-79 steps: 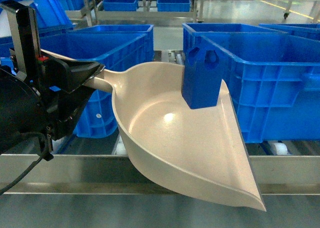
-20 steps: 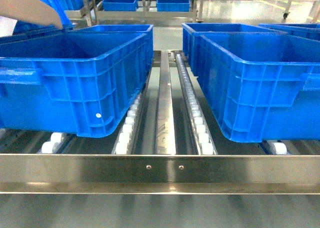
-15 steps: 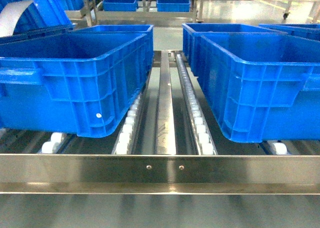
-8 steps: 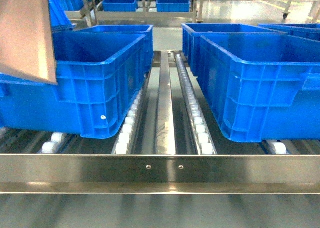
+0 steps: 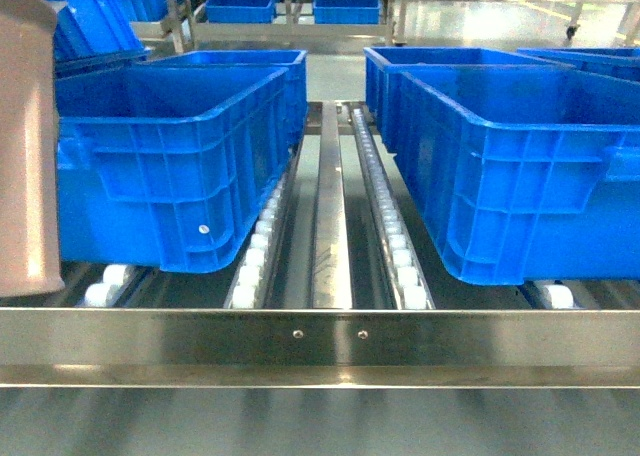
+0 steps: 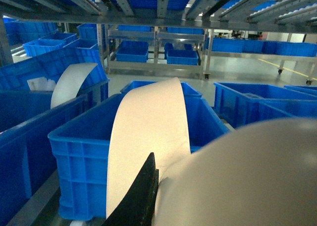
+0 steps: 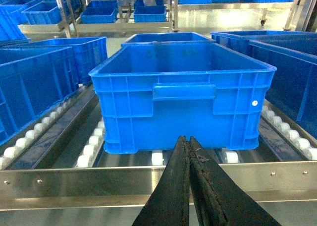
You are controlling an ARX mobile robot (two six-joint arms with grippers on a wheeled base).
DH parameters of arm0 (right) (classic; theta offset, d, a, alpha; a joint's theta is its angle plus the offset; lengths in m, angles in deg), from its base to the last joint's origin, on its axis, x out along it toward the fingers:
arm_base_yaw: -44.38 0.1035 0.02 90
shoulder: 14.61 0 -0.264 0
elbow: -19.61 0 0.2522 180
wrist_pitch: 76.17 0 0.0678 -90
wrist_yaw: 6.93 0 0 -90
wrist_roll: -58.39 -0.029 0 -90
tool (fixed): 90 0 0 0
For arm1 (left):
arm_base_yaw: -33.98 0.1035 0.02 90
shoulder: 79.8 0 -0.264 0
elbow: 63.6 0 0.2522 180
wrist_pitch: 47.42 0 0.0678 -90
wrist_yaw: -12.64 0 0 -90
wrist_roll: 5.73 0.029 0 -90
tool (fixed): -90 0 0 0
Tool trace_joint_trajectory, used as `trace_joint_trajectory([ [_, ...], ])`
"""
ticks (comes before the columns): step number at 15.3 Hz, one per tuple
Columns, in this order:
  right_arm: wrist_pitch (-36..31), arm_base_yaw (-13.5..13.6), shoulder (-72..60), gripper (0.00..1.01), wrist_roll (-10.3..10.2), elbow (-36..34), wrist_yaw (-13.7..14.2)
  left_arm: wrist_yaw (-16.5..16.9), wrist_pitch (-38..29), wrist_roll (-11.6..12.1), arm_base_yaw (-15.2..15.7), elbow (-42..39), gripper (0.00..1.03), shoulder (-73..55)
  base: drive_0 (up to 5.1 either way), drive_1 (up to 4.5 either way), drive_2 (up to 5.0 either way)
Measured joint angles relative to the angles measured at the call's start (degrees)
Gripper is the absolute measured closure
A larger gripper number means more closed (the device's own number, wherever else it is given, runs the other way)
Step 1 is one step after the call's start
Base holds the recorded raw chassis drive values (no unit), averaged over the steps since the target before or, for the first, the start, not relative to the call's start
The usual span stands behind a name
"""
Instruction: Place part in tray to right shelf
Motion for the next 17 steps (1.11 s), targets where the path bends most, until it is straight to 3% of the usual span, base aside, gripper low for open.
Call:
trace_joint_trajectory([
  [1, 1.1, 0.0, 0.9, 0.99, 0.0, 0.0, 0.0, -0.2, 1.2, 0.1, 0.0, -1.4, 0.86, 2.1, 0.0, 0.00, 0.0],
  [2, 9.4, 0.0, 6.1, 0.99, 0.0, 0.0, -0.2, -0.2, 2.4, 0.3, 0.0, -2.6, 0.86, 4.2, 0.0, 0.00, 0.0],
  [3, 10.4, 0.0, 10.6, 0.99, 0.0, 0.0, -0.1, -0.2, 3.9, 0.3, 0.0, -3.7, 0.86, 6.3, 0.0, 0.00, 0.0],
  [7, 10.8, 0.0, 10.4, 0.99, 0.0, 0.0, -0.1, -0.4, 10.6, 1.1, 0.0, -6.9, 0.86, 15.0, 0.0, 0.00, 0.0],
  [8, 10.8, 0.0, 10.4, 0.99, 0.0, 0.0, -0.1, -0.5, 8.2, 1.1, 0.0, -8.6, 0.86, 15.6, 0.0, 0.00, 0.0],
  [17, 10.9, 0.0, 10.4, 0.99, 0.0, 0.0, -0.1, -0.4, 26.4, 1.1, 0.1, -9.7, 0.86, 31.5, 0.0, 0.00, 0.0],
])
